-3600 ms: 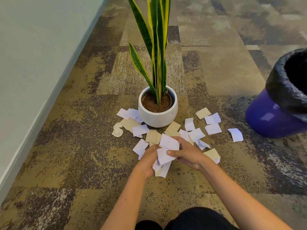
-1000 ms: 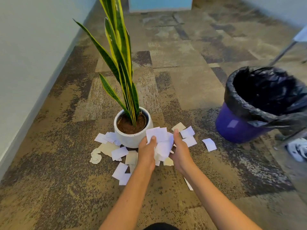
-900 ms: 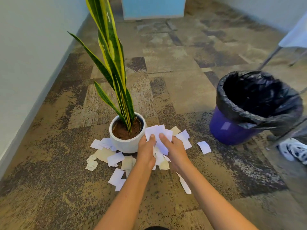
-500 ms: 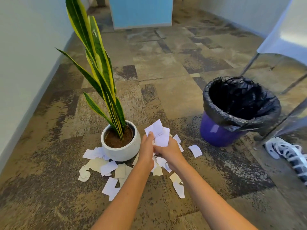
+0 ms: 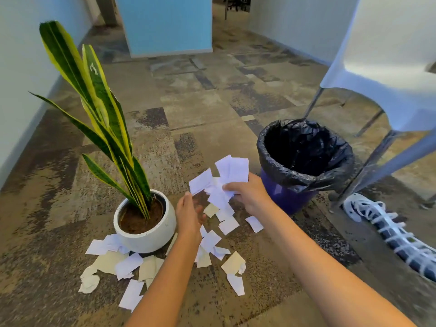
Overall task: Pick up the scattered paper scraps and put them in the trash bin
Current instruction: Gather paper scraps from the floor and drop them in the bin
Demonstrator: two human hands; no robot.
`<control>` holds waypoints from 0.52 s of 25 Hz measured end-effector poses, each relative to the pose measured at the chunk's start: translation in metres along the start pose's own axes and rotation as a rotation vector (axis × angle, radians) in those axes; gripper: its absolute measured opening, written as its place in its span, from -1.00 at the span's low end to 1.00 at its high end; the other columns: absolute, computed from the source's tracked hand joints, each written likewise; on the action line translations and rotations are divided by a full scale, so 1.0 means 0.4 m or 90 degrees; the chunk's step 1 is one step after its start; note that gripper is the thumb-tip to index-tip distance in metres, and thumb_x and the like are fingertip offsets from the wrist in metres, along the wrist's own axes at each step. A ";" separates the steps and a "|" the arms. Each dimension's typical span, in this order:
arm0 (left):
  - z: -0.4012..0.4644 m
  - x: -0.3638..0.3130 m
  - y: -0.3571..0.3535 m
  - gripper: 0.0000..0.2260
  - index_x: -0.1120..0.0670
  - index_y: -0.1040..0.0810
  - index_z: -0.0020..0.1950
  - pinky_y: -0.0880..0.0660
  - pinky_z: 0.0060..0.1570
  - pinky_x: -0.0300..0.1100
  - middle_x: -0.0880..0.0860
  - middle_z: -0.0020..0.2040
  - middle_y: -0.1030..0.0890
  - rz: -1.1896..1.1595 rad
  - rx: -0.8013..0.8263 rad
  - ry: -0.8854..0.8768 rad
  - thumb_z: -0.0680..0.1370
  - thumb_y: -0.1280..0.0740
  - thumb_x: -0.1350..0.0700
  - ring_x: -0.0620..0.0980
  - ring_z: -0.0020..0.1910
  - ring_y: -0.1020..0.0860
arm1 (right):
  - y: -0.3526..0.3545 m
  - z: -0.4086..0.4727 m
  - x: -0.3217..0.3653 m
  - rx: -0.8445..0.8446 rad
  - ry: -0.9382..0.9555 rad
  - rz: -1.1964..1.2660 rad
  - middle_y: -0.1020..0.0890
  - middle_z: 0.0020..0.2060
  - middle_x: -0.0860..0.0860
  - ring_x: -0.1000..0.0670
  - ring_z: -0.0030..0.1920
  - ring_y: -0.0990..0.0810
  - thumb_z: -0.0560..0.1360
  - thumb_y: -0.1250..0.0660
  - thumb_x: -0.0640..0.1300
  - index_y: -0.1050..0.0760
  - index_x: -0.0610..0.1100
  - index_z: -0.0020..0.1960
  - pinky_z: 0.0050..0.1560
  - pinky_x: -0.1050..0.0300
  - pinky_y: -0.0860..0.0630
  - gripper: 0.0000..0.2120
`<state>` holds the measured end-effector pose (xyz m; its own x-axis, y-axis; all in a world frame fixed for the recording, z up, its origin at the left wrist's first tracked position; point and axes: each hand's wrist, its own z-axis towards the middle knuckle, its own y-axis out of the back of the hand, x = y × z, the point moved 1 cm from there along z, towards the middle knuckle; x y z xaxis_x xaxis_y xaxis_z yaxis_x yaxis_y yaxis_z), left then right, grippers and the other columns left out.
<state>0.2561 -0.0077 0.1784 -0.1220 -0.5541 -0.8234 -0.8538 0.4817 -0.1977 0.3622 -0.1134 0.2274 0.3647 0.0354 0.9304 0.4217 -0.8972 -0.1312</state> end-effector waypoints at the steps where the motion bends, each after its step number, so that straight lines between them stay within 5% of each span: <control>1: 0.003 -0.001 0.010 -0.70 0.07 -0.45 0.31 -0.56 -0.12 -0.04 0.07 0.09 -0.58 -0.028 0.005 0.021 0.62 -0.20 0.01 0.05 0.03 -0.57 | 0.035 0.025 0.043 -0.034 0.030 0.013 -0.62 -0.04 -0.09 -0.11 -0.04 -0.61 0.35 -0.40 -0.48 -0.50 -0.16 0.05 -0.18 0.03 -0.62 -0.64; 5: 0.006 0.011 0.073 -0.78 0.14 -0.51 0.22 -0.42 -0.28 -0.17 0.08 -0.13 -0.57 0.042 0.031 0.064 0.60 -0.24 0.14 -0.02 -0.21 -0.52 | 0.200 0.144 0.207 -0.255 0.126 -0.061 -0.61 0.06 -0.17 -0.18 0.06 -0.59 0.34 -0.40 -0.44 -0.52 -0.20 0.08 0.03 -0.13 -0.60 -0.65; 8: 0.014 0.044 0.151 -0.76 0.16 -0.49 0.23 -0.48 -0.02 -0.05 0.16 0.06 -0.57 0.125 0.014 0.120 0.59 -0.27 0.13 0.08 0.01 -0.54 | 0.311 0.222 0.260 -0.428 0.078 -0.327 -0.61 0.10 -0.20 -0.17 0.03 -0.60 0.42 -0.38 -0.33 -0.52 -0.24 0.08 -0.06 -0.06 -0.61 -0.76; 11: 0.008 0.087 0.214 -0.80 0.18 -0.43 0.18 -0.39 0.23 0.06 0.19 0.13 -0.52 0.238 -0.047 0.227 0.60 -0.26 0.14 0.18 0.16 -0.49 | 0.381 0.265 0.242 -0.439 -0.031 -0.381 -0.49 0.24 -0.25 -0.24 0.17 -0.53 0.49 -0.30 -0.34 -0.38 -0.29 0.27 0.13 -0.16 -0.55 -0.65; 13: 0.005 0.120 0.269 -0.90 0.24 -0.42 0.01 -0.41 0.03 0.01 0.22 -0.02 -0.52 0.281 -0.087 0.230 0.60 -0.25 0.20 0.18 -0.08 -0.49 | 0.407 0.277 0.214 -0.372 -0.041 -0.322 -0.40 0.32 -0.27 -0.27 0.25 -0.46 0.49 -0.31 -0.38 -0.28 -0.26 0.36 0.20 -0.22 -0.51 -0.52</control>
<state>0.1593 0.0190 0.1167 -0.6251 -0.5288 -0.5741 -0.7375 0.6411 0.2124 0.5539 -0.2076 0.2479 0.2999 0.5119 0.8050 0.0505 -0.8512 0.5224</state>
